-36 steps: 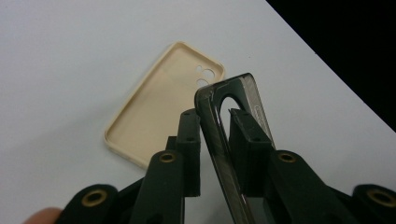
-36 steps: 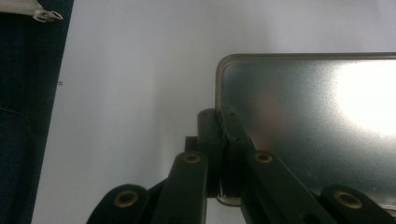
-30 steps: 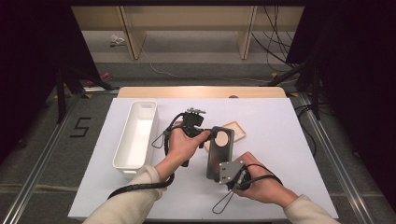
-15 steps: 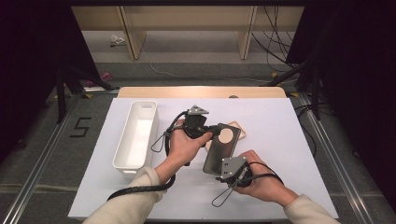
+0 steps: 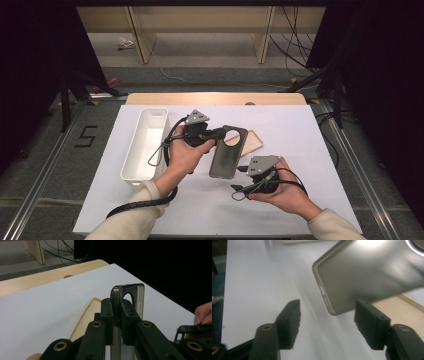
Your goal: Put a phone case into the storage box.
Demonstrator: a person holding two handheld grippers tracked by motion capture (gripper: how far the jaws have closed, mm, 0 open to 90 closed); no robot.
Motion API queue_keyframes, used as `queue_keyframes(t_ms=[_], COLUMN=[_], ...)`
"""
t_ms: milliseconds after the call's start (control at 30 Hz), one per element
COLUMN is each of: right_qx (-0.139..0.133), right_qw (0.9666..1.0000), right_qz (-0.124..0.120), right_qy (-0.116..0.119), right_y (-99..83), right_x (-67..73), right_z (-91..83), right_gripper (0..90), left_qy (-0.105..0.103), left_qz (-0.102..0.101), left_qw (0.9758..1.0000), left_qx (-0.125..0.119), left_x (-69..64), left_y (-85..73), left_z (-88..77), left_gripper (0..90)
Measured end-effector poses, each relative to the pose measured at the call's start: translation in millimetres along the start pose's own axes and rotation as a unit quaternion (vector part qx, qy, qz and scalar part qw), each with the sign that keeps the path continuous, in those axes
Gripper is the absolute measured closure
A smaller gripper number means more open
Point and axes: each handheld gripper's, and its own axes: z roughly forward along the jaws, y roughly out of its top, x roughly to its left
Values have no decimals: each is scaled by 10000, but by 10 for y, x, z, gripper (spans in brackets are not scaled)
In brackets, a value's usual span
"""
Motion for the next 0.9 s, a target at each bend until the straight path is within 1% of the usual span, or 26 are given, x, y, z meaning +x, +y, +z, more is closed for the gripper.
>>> queue_keyframes(t_ms=[100, 233, 333, 367, 433, 500, 700, 900], right_qx=[-135, -331, -412, -439, -476, -497, -557, -577], right_qw=[9997, 9984, 9974, 9969, 9962, 9956, 9941, 9934], right_qz=[189, 437, 558, 586, 670, 713, 866, 920], right_qy=[-83, -152, -193, -271, -303, -349, -355, -372], right_y=[-28, -66, -88, -103, -124, -145, -185, -201], right_x=[-41, -88, -114, -126, -147, -166, -189, -199], right_z=[-31, -78, -111, -124, -133, -145, -155, -166], right_gripper=[335, 314, 311, 311, 301, 289, 274, 272], left_qy=[2, 12, 46, 57, 67, 69, 81, 117], left_qz=[27, 74, 77, 77, 72, 79, 74, 21], left_qw=[9999, 9997, 9993, 9993, 9991, 9989, 9985, 9981], left_qx=[-125, -249, -354, -373, -413, -451, -530, -610], left_x=[40, 88, 130, 140, 165, 186, 250, 334], left_y=[15, 38, 57, 60, 68, 70, 76, 100], left_z=[-69, -168, -249, -266, -310, -352, -463, -571], left_gripper=[821, 821, 821, 821, 821, 821, 821, 821])
